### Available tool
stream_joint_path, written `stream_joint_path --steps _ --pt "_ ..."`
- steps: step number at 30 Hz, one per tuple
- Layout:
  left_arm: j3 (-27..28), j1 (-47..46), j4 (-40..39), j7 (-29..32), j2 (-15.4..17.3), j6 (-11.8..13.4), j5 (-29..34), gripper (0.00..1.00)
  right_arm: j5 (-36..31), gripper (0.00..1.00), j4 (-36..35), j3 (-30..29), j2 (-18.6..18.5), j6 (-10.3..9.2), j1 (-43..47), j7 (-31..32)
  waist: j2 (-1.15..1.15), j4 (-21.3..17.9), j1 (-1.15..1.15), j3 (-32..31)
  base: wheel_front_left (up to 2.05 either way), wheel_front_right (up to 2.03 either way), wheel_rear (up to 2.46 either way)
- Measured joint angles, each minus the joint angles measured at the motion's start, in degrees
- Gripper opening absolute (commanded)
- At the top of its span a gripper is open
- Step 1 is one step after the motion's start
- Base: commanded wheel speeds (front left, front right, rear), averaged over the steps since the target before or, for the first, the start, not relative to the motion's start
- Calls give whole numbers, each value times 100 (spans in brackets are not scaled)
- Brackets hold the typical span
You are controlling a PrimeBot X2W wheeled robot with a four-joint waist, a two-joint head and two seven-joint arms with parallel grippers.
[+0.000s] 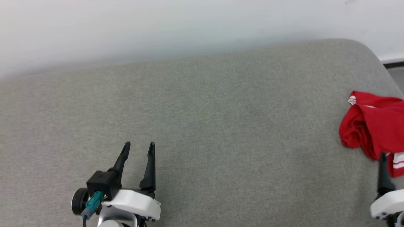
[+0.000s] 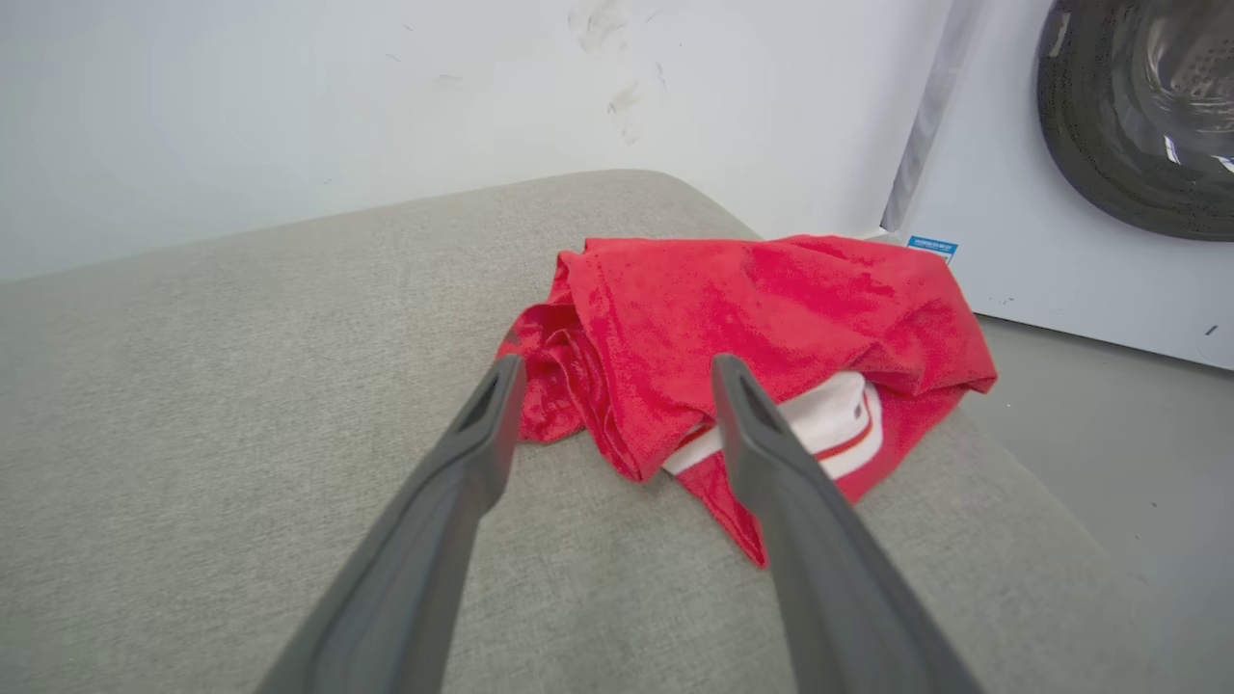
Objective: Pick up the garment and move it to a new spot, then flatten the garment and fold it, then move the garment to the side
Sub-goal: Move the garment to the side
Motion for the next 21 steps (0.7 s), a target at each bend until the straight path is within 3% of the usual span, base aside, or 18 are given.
stream_joint_path --steps 4,6,14,21 --pt "137 235 22 -1 -55 29 -32 100 26 100 -662 339 371 0 464 175 0 159 0 -278 0 0 0" --pt "331 438 74 -7 -103 49 -64 100 16 100 -1332 770 676 1 790 382 0 303 0 -508 0 0 0" --pt "722 648 11 -8 -4 98 75 100 22 100 -2466 1560 858 0 1205 715 0 502 1 -746 0 0 0" --pt "788 833 -34 -8 -3 -2 198 100 -67 100 -3186 1691 918 0 1530 1012 0 507 1 -849 0 0 0"
